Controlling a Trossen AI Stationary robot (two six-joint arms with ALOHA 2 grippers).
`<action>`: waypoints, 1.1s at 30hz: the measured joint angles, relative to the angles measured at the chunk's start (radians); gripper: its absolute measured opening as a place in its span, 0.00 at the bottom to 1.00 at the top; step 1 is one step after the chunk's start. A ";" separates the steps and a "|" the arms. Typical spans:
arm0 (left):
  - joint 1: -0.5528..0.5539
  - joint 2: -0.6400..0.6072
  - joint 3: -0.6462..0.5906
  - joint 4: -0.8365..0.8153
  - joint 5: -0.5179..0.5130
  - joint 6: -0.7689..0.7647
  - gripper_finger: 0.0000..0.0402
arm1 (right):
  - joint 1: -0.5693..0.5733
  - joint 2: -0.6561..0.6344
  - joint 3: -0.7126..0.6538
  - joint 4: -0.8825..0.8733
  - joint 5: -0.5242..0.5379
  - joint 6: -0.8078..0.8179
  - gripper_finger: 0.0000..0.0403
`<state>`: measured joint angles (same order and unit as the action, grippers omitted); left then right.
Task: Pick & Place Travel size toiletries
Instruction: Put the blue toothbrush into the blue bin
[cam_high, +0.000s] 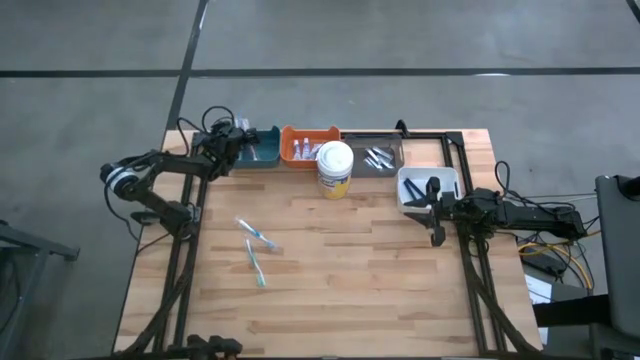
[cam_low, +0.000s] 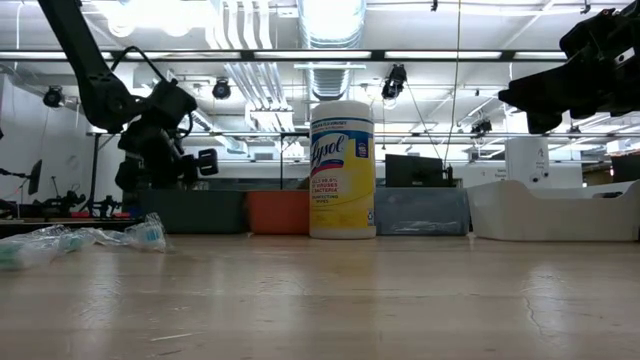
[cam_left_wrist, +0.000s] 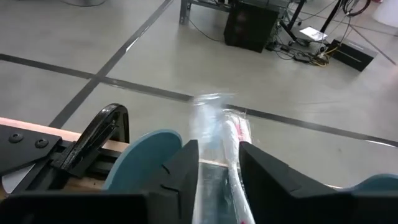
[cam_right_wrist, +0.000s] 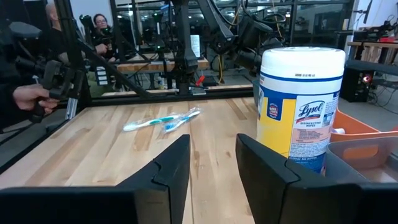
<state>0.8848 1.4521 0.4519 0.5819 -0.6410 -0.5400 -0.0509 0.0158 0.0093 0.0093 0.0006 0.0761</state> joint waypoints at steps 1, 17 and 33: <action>0.000 0.000 0.000 0.000 0.001 0.000 0.31 | 0.000 0.000 0.000 0.000 0.000 0.000 0.30; -0.026 -0.158 0.000 0.029 0.269 0.129 0.38 | 0.000 0.000 0.000 0.000 0.000 0.002 0.31; -0.199 -0.314 0.001 0.006 0.539 0.310 0.38 | 0.000 0.000 0.000 0.000 0.000 0.002 0.30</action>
<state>0.6860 1.1378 0.4531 0.5880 -0.1021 -0.2301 -0.0505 0.0157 0.0090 0.0093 0.0006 0.0780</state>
